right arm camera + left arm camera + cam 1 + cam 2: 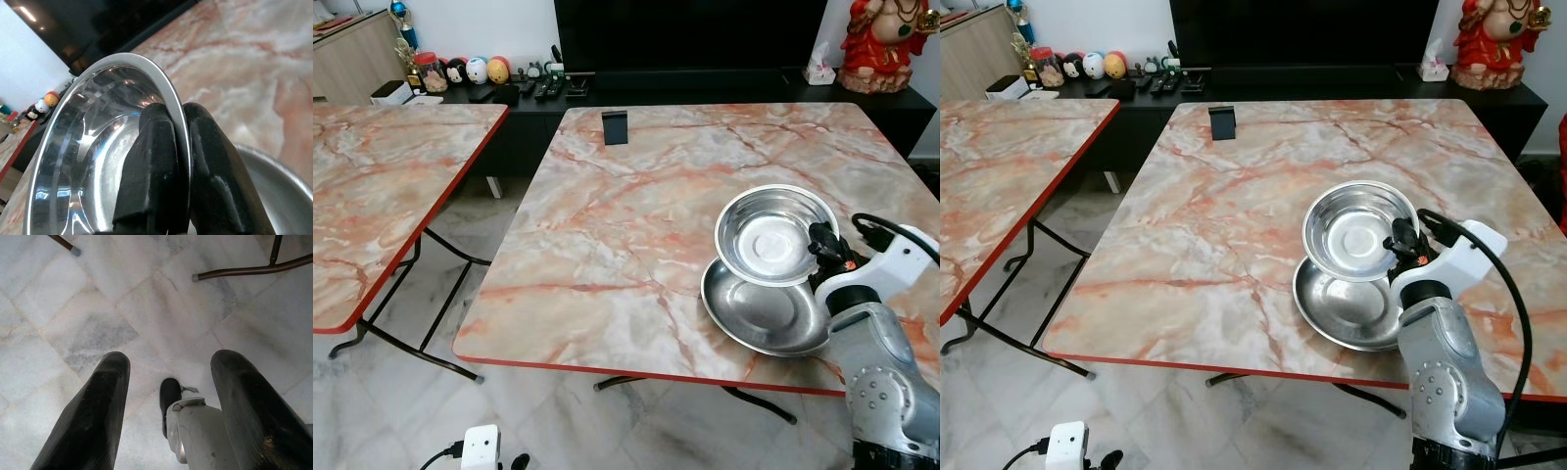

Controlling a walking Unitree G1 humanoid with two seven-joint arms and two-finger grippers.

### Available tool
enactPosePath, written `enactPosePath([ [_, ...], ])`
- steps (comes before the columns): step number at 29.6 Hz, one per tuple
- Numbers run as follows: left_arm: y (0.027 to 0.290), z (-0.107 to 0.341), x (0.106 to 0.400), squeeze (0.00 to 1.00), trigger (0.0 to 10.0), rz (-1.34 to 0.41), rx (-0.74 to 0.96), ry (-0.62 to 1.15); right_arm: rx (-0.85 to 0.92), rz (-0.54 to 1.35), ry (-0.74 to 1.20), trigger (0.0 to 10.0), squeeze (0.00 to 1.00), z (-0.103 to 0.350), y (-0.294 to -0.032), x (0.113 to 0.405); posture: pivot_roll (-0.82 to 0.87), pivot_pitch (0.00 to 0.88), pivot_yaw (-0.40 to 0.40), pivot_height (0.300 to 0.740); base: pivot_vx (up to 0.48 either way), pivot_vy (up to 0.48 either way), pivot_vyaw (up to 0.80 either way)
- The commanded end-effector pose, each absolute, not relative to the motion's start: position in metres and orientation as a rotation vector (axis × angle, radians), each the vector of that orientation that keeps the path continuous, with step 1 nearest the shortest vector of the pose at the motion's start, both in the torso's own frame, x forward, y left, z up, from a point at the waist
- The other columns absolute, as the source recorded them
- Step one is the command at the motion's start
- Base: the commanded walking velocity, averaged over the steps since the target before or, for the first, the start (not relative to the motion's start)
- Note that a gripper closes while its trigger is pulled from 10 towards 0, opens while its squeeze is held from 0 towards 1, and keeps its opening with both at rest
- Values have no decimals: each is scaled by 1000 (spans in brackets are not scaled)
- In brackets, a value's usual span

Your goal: Setting the table

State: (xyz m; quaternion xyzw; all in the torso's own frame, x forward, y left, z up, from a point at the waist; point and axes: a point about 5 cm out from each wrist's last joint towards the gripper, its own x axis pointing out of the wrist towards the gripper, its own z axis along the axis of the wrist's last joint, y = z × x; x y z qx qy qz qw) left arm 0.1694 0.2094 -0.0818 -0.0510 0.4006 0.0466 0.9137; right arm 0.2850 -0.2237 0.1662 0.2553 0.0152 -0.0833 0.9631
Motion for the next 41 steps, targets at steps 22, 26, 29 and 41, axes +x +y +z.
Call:
enactPosePath([
  [22, 218, -82, 167, 0, 10000, 111, -82, 844, 595, -235, 245, 10000, 0, 134, -223, 285, -133, 0, 66, 740, 0, 0, 0],
  [26, 218, -82, 168, 0, 10000, 115, -81, 846, 586, -253, 243, 10000, 0, 135, -226, 286, -135, 0, 68, 740, 0, 0, 0],
  [29, 219, -82, 168, 0, 10000, 118, -81, 852, 576, -277, 246, 10000, 0, 135, -230, 285, -135, 0, 68, 740, 0, 0, 0],
  [41, 218, -86, 160, 0, 10000, 126, -86, 881, 559, -300, 288, 10000, 0, 128, -230, 286, -132, 0, 64, 740, 0, 0, 0],
])
